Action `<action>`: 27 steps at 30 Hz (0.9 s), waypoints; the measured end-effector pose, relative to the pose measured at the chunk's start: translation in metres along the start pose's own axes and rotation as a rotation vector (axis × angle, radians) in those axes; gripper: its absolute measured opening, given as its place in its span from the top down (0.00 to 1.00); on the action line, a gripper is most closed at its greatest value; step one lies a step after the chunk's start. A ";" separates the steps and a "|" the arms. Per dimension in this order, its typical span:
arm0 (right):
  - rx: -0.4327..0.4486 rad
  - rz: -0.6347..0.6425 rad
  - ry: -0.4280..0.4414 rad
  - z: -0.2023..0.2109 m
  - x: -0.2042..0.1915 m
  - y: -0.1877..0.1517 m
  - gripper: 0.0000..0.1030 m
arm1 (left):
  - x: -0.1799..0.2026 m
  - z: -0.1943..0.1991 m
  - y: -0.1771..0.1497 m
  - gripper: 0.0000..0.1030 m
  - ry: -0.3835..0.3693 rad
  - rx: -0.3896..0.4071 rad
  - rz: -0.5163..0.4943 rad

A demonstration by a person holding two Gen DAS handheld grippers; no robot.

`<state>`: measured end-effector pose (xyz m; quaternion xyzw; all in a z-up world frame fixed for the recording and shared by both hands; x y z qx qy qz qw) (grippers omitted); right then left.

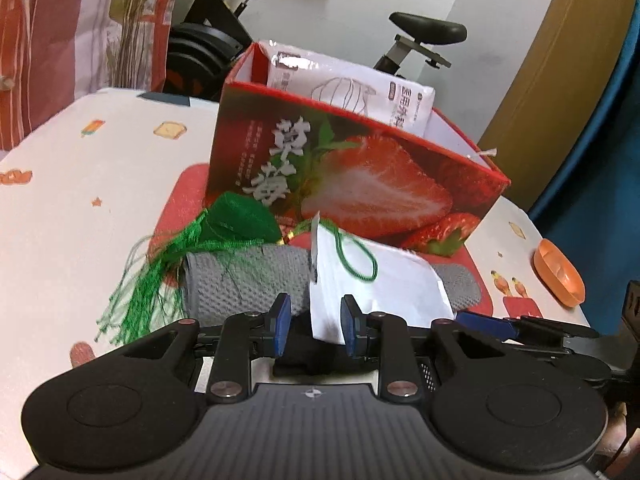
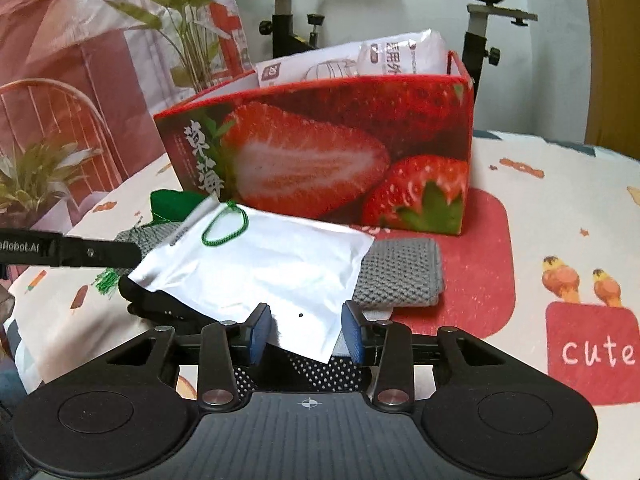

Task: Organize soft objects
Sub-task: 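Move the left gripper to the white sachet with the green cord, then close the left gripper on the white sachet's edge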

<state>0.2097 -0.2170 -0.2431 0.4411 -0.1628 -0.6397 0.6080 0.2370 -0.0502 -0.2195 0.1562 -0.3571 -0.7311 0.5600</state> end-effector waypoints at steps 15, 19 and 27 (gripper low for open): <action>0.052 -0.015 0.057 -0.001 0.013 0.009 0.63 | 0.004 -0.010 0.016 0.72 0.042 -0.012 -0.030; 0.053 0.128 0.095 -0.008 0.008 0.019 0.63 | 0.007 -0.027 0.021 0.72 0.030 -0.073 -0.036; -0.007 0.062 0.218 -0.022 0.027 0.031 0.64 | 0.016 -0.052 0.019 0.72 0.018 -0.207 -0.044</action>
Point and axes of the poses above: each gripper's, at about its wrist camera, not at the fingertips, and z roughly against the way its jaws point, x to its right, y to its top, the point moved 7 cm from there along -z, roughly the way its jaws point, and after that the axes turned 12 degrees about y, right-handed, at the moved point
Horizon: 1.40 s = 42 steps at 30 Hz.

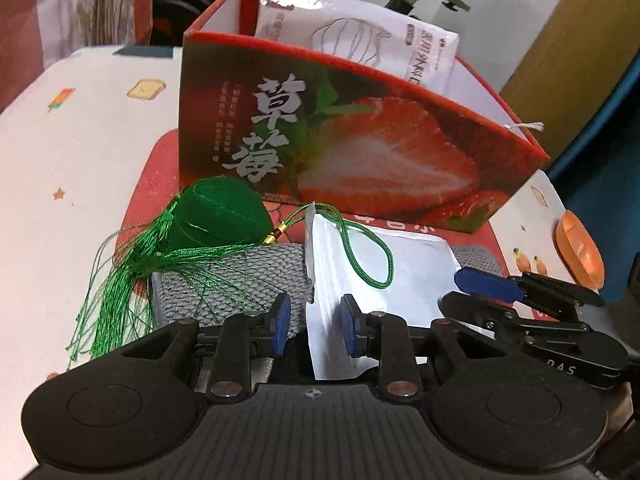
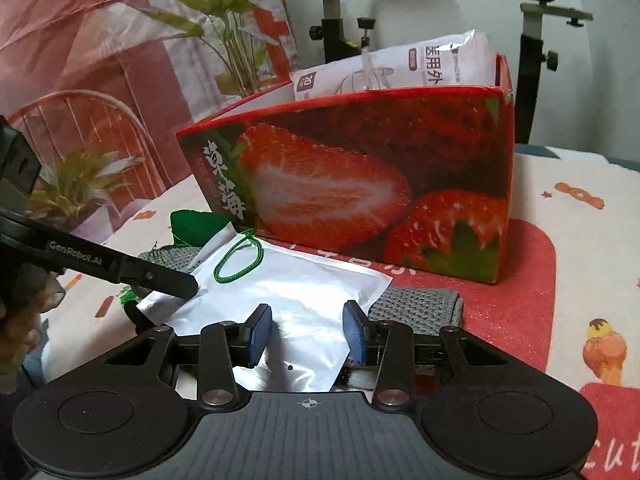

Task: Organize soft objects
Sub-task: 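Close the left gripper on the white sachet's edge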

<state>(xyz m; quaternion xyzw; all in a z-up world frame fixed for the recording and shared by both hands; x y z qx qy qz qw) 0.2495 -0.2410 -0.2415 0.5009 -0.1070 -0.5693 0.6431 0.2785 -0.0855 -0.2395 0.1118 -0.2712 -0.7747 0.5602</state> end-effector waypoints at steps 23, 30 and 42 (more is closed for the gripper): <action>-0.012 -0.297 -0.101 0.004 0.011 -0.008 0.60 | -0.011 0.000 -0.016 0.71 -0.072 0.066 0.046; -0.024 -0.316 -0.162 -0.007 0.012 -0.001 0.63 | -0.015 0.001 -0.020 0.71 -0.142 0.049 0.086; -0.028 -0.326 -0.133 0.012 -0.015 -0.010 0.70 | 0.002 0.017 -0.034 0.72 -0.174 0.044 0.035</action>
Point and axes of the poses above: each gripper's, at about its wrist camera, not at the fingertips, and z roughly against the way its jaws point, x to its right, y to its top, the point moved 7 cm from there along -z, roughly the way its jaws point, and after that the axes turned 12 degrees about y, right-handed, at the moved point
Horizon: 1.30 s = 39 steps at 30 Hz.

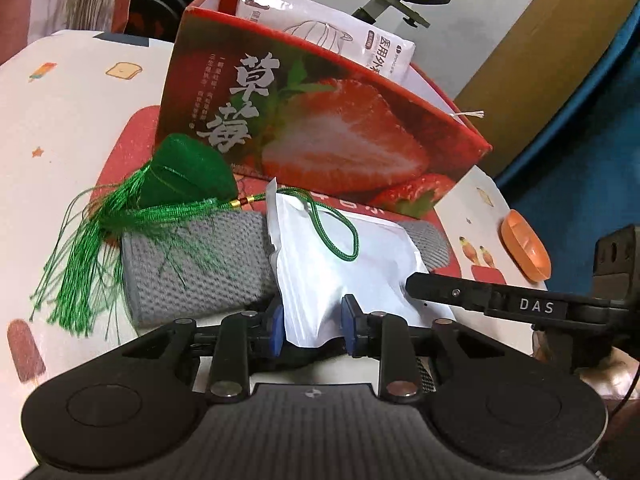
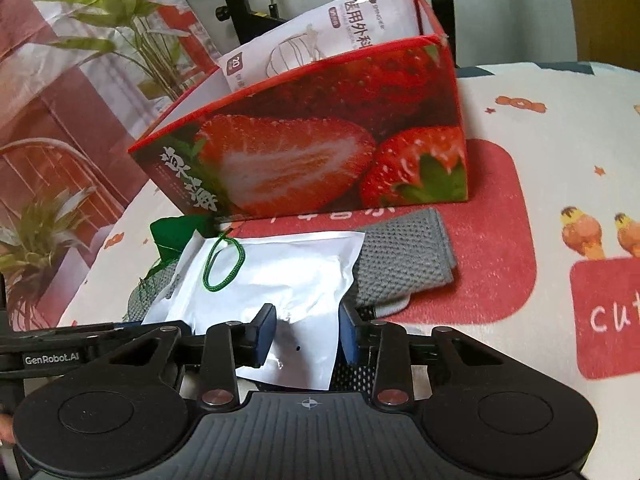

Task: Organize soft objects
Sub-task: 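Close the left gripper on the white sachet's edge, then lift the white sachet with the left gripper over the red box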

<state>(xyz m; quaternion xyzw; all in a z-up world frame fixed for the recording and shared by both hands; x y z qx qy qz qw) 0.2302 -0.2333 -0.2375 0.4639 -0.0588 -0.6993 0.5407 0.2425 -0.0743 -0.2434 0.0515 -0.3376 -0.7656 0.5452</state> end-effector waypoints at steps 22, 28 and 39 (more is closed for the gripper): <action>-0.008 0.050 0.009 0.010 0.004 -0.017 0.71 | -0.005 0.021 0.004 0.70 0.044 0.015 -0.011; -0.022 0.068 0.013 0.006 0.005 -0.018 0.70 | -0.006 0.004 0.010 0.70 0.050 0.004 -0.024; -0.003 0.016 0.037 0.000 0.009 -0.012 0.76 | 0.008 0.001 -0.001 0.78 0.033 0.016 -0.033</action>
Point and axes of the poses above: each gripper's, at about its wrist camera, not at the fingertips, and z roughly against the way its jaws point, x to its right, y to its top, the point moved 7 cm from there along -z, roughly the way its jaws point, and after that the axes turned 12 degrees about y, right-handed, at the moved point
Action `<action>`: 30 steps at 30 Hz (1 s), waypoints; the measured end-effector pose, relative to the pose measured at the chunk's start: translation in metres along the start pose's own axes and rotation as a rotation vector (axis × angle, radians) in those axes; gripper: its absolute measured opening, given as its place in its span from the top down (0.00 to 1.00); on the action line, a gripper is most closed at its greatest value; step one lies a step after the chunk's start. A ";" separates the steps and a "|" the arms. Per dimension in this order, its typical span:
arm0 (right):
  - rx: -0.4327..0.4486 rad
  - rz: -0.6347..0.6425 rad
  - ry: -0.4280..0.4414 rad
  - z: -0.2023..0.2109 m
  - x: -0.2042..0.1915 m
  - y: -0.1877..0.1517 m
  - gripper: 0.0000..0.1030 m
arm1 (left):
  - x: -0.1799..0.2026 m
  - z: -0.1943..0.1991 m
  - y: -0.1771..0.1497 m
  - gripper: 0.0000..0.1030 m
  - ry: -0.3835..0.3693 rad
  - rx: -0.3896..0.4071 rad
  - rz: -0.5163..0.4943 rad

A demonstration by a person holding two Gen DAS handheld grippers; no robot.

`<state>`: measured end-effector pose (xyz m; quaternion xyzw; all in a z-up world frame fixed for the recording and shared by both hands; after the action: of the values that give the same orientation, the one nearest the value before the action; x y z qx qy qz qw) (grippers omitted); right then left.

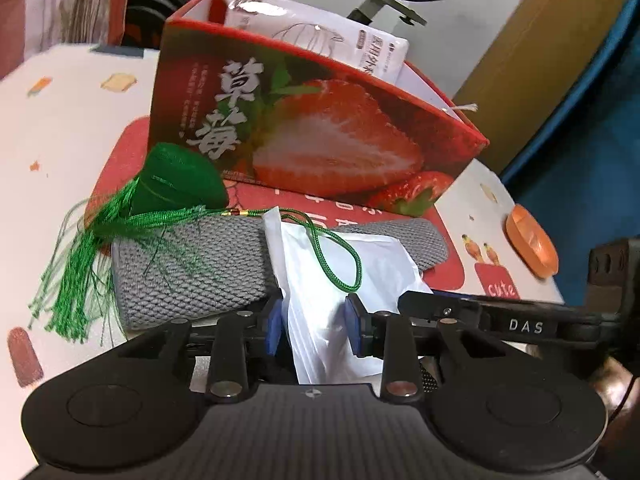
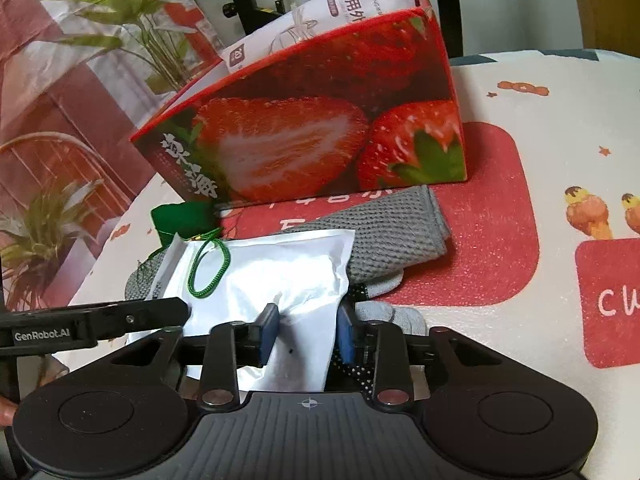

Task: Organize soft objects
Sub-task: 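Lift the white sachet with the left gripper over the red box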

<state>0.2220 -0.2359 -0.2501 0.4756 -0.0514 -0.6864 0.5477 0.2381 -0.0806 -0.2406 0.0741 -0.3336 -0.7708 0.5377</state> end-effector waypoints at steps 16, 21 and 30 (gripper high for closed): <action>0.129 0.184 0.013 0.044 -0.046 0.022 0.93 | 0.008 0.072 0.020 0.93 0.007 0.235 -0.036; 0.160 0.260 0.017 0.050 -0.063 0.048 0.93 | 0.008 0.079 0.039 0.93 0.016 0.264 -0.041; 0.241 0.279 0.042 0.052 -0.073 0.121 0.93 | 0.012 0.081 0.101 0.93 0.004 0.340 -0.060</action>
<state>0.2662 -0.2492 -0.1066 0.5403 -0.1873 -0.5825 0.5777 0.2737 -0.0760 -0.1159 0.1755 -0.4555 -0.7188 0.4950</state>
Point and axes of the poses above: each gripper's, at about its wrist camera, not at the fingertips, and z roughly against the way its jaws point, x to its right, y to its top, the point moved 7 cm from there along -z, roughly the way its jaws point, and after that the axes turned 12 degrees about y, right-handed, at the moved point
